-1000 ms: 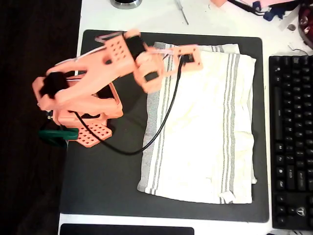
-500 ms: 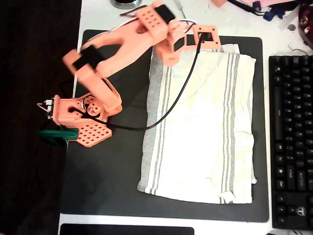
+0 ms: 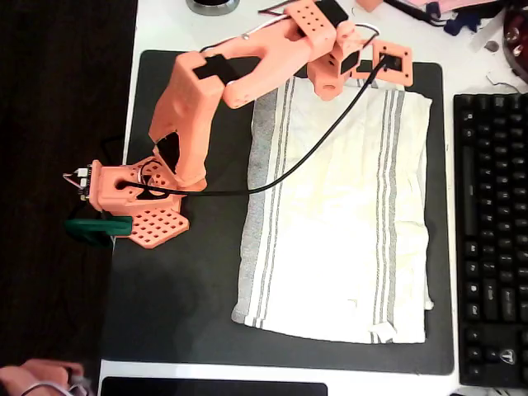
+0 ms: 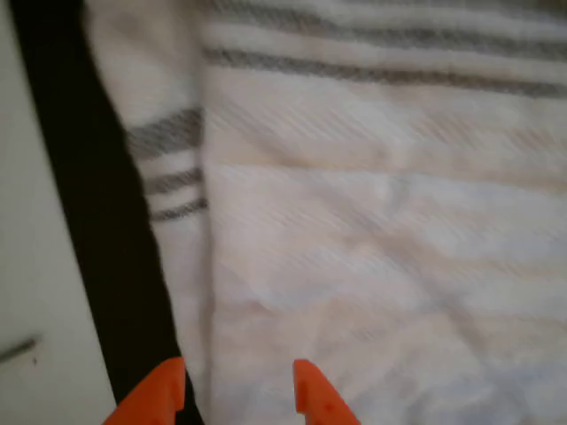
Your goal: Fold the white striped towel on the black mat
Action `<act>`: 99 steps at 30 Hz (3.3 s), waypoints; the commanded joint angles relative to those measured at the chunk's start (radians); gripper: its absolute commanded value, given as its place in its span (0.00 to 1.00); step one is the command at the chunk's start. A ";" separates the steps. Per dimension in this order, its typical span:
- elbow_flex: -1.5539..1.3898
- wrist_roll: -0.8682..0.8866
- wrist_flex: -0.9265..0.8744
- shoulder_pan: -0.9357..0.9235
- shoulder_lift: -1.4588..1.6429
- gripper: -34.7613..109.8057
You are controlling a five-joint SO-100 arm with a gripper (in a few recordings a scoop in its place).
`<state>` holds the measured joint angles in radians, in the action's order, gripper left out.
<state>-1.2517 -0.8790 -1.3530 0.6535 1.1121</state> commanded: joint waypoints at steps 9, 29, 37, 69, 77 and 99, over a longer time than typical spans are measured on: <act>0.106 0.000 0.012 0.043 -0.075 0.36; 0.040 -0.002 0.009 0.041 -0.061 0.24; 0.239 0.061 -0.100 0.101 0.029 0.24; -0.147 -0.446 -0.396 -0.710 0.851 0.24; -0.278 -0.627 -0.241 -1.023 0.838 0.24; -0.676 -0.673 -0.081 -1.092 0.980 0.38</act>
<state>-1.8868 -1.5846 -1.3821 -0.4617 1.9773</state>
